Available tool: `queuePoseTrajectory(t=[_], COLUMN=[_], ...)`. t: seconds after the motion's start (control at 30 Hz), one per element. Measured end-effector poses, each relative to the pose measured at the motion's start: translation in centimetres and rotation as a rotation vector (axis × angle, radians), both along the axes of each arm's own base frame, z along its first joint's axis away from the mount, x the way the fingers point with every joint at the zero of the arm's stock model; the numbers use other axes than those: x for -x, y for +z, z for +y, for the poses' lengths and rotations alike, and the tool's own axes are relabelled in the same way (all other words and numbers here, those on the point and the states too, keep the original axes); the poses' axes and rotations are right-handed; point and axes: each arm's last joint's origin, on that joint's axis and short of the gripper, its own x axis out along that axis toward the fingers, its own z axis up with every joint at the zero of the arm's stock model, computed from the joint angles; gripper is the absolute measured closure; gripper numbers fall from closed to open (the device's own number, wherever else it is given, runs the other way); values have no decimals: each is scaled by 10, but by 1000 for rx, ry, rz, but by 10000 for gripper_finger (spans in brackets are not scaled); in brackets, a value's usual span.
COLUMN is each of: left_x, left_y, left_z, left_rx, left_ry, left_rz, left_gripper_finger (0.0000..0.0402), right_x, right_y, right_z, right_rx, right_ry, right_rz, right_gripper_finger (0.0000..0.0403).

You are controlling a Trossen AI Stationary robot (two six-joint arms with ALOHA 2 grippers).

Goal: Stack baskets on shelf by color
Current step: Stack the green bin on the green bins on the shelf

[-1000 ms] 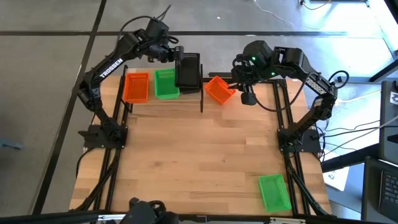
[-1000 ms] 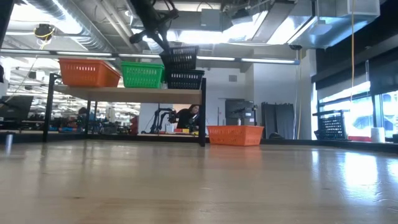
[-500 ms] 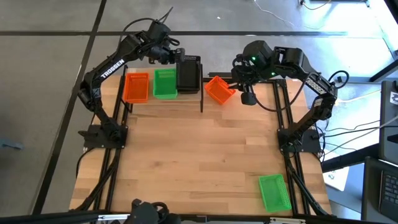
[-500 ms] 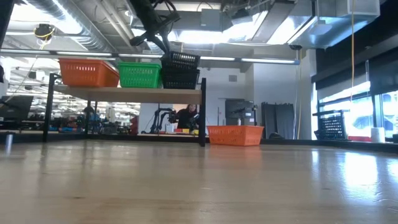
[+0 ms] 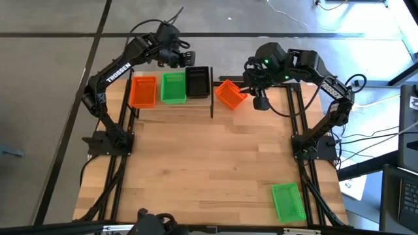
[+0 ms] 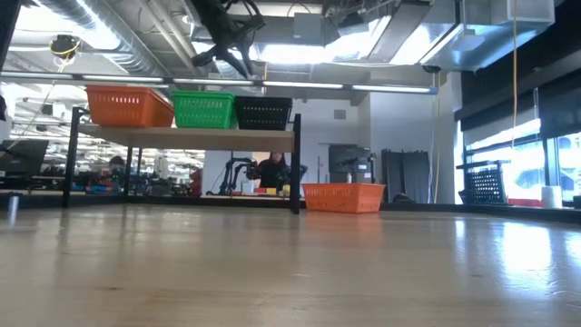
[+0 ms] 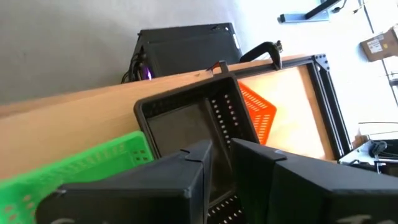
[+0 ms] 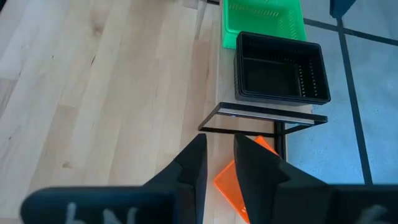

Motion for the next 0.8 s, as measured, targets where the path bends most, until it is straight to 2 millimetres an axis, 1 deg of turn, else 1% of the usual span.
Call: queuePoseTrajectory(t=[0.13, 0.3, 0.43, 0.6, 0.7, 0.8], left_x=[7, 11, 17, 19, 20, 15], left_y=[11, 24, 40, 49, 50, 45], left_z=[-6, -23, -47, -80, -98, -112], left_rx=[-91, -207, -312, -384, -390, -373], left_ry=[-68, -188, -300, -459, -539, -593], left_rz=[14, 47, 58, 95, 128, 187], left_gripper_finger=[355, 351, 353, 353, 351, 352], right_x=[1, 2, 5, 19, 32, 36], right_y=[0, 0, -2, -1, -1, -3], right_z=[0, 1, 0, 1, 8, 16], right_rx=[0, -13, -44, -140, -189, -218], right_ry=[0, -9, -40, -149, -188, -193], right_rz=[1, 11, 33, 74, 135, 135], right_gripper_finger=[325, 325, 325, 325, 325, 325])
